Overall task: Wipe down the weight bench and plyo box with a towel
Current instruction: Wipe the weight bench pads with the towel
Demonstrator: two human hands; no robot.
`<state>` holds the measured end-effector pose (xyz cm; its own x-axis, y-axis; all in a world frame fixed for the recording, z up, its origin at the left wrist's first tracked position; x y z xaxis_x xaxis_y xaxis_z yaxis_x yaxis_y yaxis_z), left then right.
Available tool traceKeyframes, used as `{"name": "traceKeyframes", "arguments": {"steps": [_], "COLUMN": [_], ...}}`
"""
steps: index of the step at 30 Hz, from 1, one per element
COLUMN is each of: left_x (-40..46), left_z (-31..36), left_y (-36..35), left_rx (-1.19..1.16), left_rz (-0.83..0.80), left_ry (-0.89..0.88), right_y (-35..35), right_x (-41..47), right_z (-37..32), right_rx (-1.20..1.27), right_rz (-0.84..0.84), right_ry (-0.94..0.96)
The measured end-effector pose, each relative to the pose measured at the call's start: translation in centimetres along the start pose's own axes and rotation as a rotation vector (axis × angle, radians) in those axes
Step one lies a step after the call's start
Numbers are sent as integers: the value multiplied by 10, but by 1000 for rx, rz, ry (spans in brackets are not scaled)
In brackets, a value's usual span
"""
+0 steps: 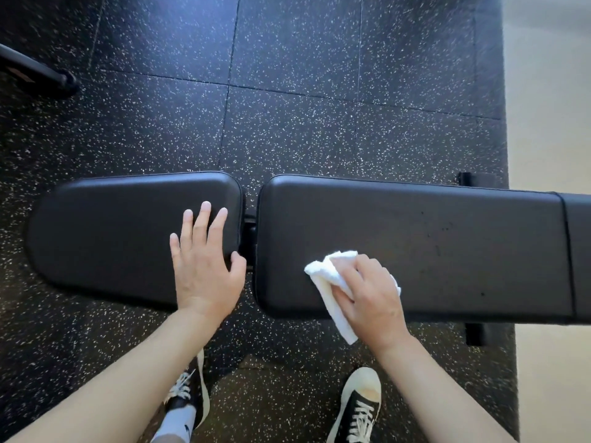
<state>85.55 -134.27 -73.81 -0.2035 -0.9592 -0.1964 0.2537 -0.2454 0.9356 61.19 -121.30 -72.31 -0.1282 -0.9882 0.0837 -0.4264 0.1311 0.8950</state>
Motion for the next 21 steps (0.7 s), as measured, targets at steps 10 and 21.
{"name": "traceKeyframes", "arguments": {"steps": [10, 21], "left_x": [-7, -8], "left_z": [91, 133], "left_y": [-10, -55], "left_rx": [-193, 119], "left_rz": [-20, 148], "left_ry": [-235, -86], "right_y": [4, 21], "right_x": [102, -50], "right_z": [23, 37], "right_rx": [-57, -15], "right_rz": [283, 117], "right_ry": [-155, -127]}}
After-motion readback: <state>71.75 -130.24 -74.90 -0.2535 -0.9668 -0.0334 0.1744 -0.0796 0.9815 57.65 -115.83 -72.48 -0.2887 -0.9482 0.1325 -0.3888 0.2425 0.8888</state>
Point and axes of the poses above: each hand's wrist, its own x-axis towards the middle knuckle, its own y-axis out of the back of the hand, z = x × y, the point moved 8 cm from there along x, towards the middle knuckle, and after that the axes turned 4 degrees about x, right-handed, at the moved point
